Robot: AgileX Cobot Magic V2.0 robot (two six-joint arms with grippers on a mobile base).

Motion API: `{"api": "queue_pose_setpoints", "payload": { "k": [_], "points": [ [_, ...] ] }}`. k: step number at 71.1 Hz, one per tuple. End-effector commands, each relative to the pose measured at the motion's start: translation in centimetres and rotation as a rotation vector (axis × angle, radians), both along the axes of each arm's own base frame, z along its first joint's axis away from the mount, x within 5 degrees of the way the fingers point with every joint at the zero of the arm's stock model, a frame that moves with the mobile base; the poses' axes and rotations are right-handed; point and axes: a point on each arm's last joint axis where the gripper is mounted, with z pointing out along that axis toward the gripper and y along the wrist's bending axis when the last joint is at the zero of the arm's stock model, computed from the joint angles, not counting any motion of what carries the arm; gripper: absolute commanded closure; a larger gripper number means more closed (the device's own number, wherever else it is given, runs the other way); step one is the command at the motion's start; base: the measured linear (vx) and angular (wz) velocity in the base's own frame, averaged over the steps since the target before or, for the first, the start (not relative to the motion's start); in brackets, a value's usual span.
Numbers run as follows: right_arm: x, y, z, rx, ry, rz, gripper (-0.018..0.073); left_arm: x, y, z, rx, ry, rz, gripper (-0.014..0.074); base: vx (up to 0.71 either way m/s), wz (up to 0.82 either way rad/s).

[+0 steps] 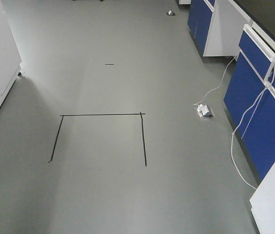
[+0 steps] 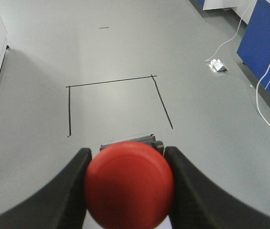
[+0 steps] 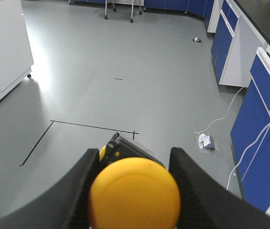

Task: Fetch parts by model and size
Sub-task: 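Drive the base away from the bench holding both buttons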

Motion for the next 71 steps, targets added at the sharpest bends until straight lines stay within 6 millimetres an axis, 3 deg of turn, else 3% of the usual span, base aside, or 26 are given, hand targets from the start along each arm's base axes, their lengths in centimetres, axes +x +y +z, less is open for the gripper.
{"api": "queue_pose_setpoints", "payload": {
  "k": [1, 71],
  "points": [
    [0.18, 0.04, 1.6, 0.001, -0.102, 0.005, 0.0569, 0.33, -0.12, 1.39, -0.026, -0.092, -0.005, 0.0602, 0.06, 0.07],
    [0.18, 0.04, 1.6, 0.001, -0.102, 0.005, 0.0569, 0.33, -0.12, 1.39, -0.026, -0.092, -0.005, 0.0602, 0.2, -0.02]
  ]
}}
